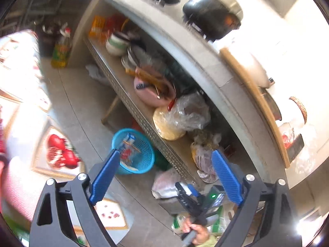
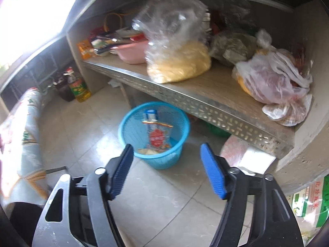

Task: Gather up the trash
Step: 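Move both tools back over the table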

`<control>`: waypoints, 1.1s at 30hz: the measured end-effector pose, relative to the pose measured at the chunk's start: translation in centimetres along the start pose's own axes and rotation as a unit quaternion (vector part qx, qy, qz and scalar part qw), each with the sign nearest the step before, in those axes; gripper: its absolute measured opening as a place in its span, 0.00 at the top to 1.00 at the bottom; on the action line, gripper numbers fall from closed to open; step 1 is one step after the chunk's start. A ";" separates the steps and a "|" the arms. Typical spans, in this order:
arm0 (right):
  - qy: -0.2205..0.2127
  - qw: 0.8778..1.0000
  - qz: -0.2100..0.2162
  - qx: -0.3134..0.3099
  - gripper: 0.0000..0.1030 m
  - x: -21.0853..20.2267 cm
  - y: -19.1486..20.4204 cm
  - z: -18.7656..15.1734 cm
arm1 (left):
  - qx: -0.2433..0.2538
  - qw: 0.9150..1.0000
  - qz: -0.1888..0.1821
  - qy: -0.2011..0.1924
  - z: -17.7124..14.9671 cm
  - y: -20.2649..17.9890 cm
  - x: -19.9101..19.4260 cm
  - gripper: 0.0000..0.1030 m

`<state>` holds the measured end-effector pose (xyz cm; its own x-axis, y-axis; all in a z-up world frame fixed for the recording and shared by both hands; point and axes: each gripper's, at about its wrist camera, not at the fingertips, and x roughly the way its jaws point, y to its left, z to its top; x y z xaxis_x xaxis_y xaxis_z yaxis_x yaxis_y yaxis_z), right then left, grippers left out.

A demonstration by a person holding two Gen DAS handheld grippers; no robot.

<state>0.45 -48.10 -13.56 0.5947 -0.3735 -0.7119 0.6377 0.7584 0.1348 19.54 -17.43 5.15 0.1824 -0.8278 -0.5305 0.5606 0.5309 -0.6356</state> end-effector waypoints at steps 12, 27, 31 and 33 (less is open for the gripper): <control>0.042 0.995 0.025 -0.082 0.08 -5.0 6.4 2.0 | -0.053 0.995 0.064 -0.050 -4.7 4.2 -8.8 0.05; -0.019 0.984 0.027 -0.174 0.08 -11.5 14.8 3.0 | -0.052 0.970 0.194 -0.136 -7.6 9.5 -18.7 0.05; -0.066 0.977 0.034 -0.200 0.08 -13.5 17.5 3.3 | -0.037 0.961 0.218 -0.167 -8.7 10.2 -21.5 0.05; -0.081 0.974 0.056 -0.204 0.08 -14.2 18.6 3.4 | -0.038 0.956 0.227 -0.181 -9.3 10.6 -22.8 0.05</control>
<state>5.55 -30.56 1.42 0.7404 -0.3298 -0.5857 0.3355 0.9364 -0.1031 13.75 8.76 5.30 0.6680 -0.5102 -0.5418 0.2992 0.8507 -0.4322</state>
